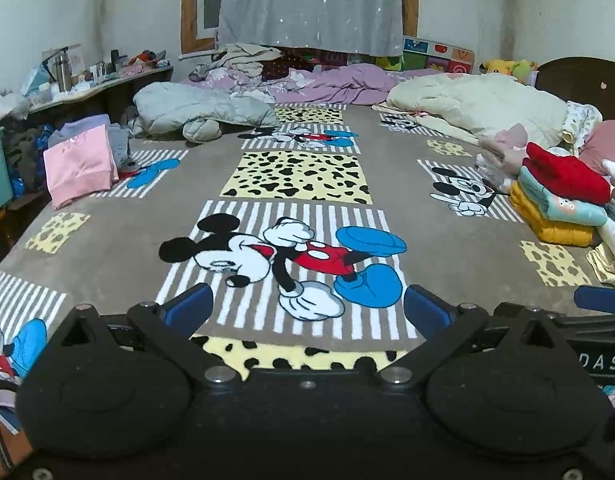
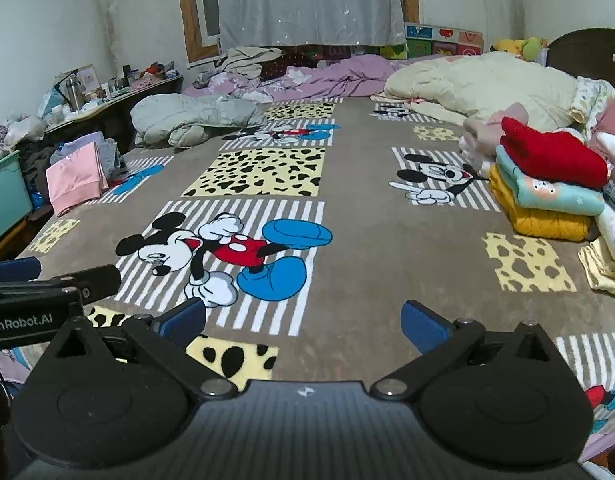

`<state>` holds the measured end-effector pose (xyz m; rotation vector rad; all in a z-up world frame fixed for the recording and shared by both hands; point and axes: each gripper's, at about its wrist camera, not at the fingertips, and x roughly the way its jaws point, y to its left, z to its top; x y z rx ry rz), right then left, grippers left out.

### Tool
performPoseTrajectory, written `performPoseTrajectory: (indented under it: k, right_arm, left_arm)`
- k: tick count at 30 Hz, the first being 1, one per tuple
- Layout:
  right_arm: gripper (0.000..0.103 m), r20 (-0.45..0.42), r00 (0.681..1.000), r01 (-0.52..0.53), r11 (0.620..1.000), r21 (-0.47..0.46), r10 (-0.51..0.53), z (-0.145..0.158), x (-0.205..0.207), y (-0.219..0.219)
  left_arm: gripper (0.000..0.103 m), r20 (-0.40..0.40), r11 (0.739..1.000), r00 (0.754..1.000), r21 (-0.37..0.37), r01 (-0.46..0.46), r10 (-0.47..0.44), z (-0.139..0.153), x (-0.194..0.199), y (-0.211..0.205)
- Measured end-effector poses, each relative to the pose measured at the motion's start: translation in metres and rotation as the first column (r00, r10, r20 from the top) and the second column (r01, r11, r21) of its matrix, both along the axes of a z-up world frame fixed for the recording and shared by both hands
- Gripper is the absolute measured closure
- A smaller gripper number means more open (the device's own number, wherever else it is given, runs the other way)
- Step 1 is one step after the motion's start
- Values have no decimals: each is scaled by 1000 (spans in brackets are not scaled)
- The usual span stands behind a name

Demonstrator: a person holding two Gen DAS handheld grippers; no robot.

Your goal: Fold clothes

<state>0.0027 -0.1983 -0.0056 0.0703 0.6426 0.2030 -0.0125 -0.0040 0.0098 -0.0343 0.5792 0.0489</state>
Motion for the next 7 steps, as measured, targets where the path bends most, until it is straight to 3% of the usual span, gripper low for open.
performPoseTrajectory:
  k: [7]
  right_arm:
    - [0, -17, 1000, -10, 1000, 12, 10, -4, 4, -2]
  left_arm:
    - [0, -2, 1000, 1000, -4, -7, 7, -4, 3, 1]
